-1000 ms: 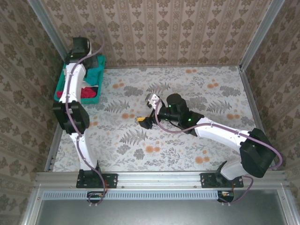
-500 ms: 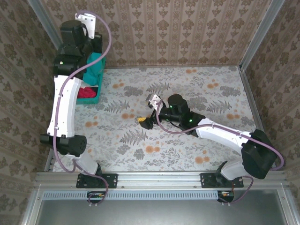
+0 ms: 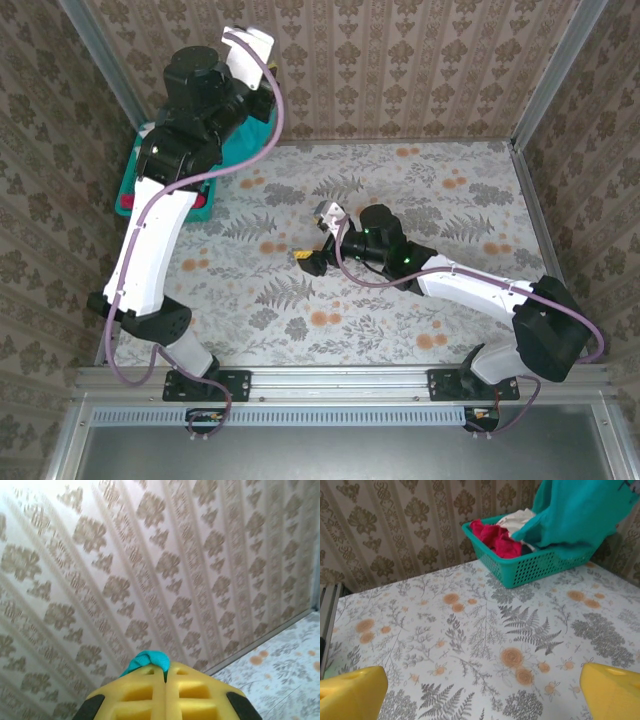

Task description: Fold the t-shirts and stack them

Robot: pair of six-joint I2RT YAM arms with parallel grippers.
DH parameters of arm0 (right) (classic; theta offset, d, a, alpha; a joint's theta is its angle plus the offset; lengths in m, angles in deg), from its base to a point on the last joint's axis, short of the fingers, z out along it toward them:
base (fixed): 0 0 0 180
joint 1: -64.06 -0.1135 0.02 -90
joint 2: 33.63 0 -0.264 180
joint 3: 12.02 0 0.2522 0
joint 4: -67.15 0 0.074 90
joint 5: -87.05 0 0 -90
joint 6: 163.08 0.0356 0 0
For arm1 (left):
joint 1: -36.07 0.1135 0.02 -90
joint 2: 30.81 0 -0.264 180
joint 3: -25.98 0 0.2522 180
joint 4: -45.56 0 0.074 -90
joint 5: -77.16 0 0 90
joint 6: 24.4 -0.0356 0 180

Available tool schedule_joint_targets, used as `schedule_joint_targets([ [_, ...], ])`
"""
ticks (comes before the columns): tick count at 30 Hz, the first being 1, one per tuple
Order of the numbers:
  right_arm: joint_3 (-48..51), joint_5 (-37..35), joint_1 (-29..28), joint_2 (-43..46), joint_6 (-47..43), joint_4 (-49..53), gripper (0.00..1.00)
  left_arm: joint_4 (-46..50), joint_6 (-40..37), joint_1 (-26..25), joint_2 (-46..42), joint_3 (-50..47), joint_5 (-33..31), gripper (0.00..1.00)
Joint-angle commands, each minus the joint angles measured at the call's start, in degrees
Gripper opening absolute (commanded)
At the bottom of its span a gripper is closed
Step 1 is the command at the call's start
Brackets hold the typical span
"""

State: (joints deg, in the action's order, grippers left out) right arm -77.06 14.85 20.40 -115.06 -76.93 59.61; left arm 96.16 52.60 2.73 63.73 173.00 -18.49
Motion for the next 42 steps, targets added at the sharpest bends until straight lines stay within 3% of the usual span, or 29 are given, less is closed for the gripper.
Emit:
schedule_joint_targets([
  [1,-1.56,-1.47,0.02,-0.03,0.88,-4.64,1.0,-1.12,-1.86,-2.22,-0.26,3.72,1.09,0.0],
  [9,-0.33,-1.05,0.07,0.69,2.13,-7.44,1.0,1.22,-1.03,-6.29,3.04,10.06,3.09,0.0],
  [15,6.51,-6.75,0.28,8.69,2.76,-5.73,1.0,-0.99,1.03,-4.79,3.96,1.91,0.52,0.0],
  [21,10.36,-10.33,2.57,15.69,4.13,0.21,1.0,-5.29,9.26,-0.54,6.97,-5.28,7.5,0.0],
  [27,11.83,-10.41,5.51,20.61,7.05,5.11,1.0,-1.04,12.7,0.97,20.67,7.01,12.93,0.01],
  [28,12.23,-10.95,6.28,21.05,8.23,5.27,1.0,-0.22,13.18,1.08,23.08,9.37,13.44,0.09],
  [33,12.47,-18.01,12.28,21.77,19.31,12.8,1.0,4.44,15.95,1.29,31.95,17.15,14.72,0.91],
  [34,12.28,-18.99,13.82,21.54,21.3,15.12,1.0,4.28,16.38,1.11,31.38,15.58,13.98,0.98],
  [37,11.65,-21.06,18.82,20.26,26.8,22.46,1.0,-2.25,18.89,0.02,24.44,0.18,9.82,1.0],
  [42,12.75,-20.78,27.89,16.22,35.9,29.43,1.0,-22.67,27.39,-2.36,7.59,-35.27,1.2,1.0],
])
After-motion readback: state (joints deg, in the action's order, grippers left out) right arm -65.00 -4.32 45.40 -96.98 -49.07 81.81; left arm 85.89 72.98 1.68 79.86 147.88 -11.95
